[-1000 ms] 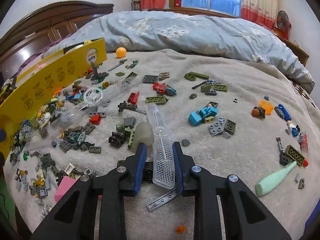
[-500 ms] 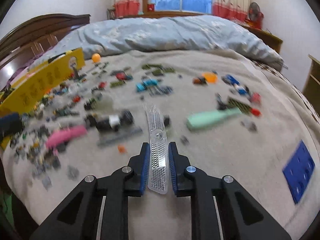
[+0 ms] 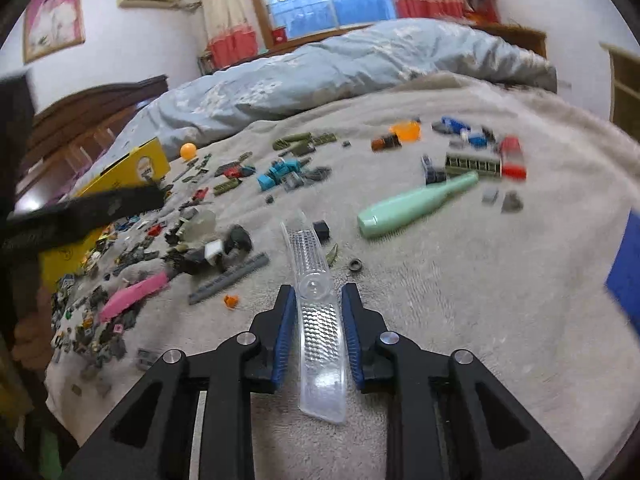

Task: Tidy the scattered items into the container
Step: 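Lift the clear reflector strip with the right tool, then close the left tool on the light blue brick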

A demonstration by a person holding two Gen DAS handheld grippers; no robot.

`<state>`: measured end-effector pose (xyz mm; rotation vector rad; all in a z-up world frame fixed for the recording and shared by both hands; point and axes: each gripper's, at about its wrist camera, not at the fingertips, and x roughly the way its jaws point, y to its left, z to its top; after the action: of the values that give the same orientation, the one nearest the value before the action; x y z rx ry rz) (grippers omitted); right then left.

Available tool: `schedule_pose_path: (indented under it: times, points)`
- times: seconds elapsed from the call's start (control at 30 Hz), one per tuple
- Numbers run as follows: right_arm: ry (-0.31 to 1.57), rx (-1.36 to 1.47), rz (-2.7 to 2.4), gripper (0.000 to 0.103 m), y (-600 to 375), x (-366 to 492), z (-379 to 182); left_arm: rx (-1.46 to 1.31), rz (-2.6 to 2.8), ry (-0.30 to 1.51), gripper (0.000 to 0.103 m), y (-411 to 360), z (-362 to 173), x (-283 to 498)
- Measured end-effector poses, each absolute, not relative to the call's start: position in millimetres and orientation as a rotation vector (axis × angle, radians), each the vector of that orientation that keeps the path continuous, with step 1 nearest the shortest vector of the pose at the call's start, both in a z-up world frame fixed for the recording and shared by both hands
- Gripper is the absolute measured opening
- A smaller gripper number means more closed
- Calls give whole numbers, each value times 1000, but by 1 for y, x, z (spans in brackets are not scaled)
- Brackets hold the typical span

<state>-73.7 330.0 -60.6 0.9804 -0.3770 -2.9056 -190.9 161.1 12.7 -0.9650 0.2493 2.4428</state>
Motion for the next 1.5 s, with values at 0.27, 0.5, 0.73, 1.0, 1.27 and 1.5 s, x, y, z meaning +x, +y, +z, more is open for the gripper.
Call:
schedule_pose_path:
  times: [0.27,0.5,0.73,1.0,1.27,1.5]
  points:
    - [-488,929,-2853,24,340,-71,-64,-1091,2499,419,75,216,-17,-250]
    - [-545,896,-2822,24,346,-68,-65,-1180,2656,408,74,189,-28,-270]
    - [-575,880,-2805,24,348,-68,-65,-1154,2544,183,74,198,-10,-263]
    - [-612,856,-2779,24,353,-67,-66,-1253,2580,170,73,234,-28,-281]
    - [-647,837,-2753,24,356,-65,-66,-1268,2604,83,43,223,-34,-285]
    - [-640,844,-2757,24,356,-66,-66,-1180,2592,83,43,211,-13,-256]
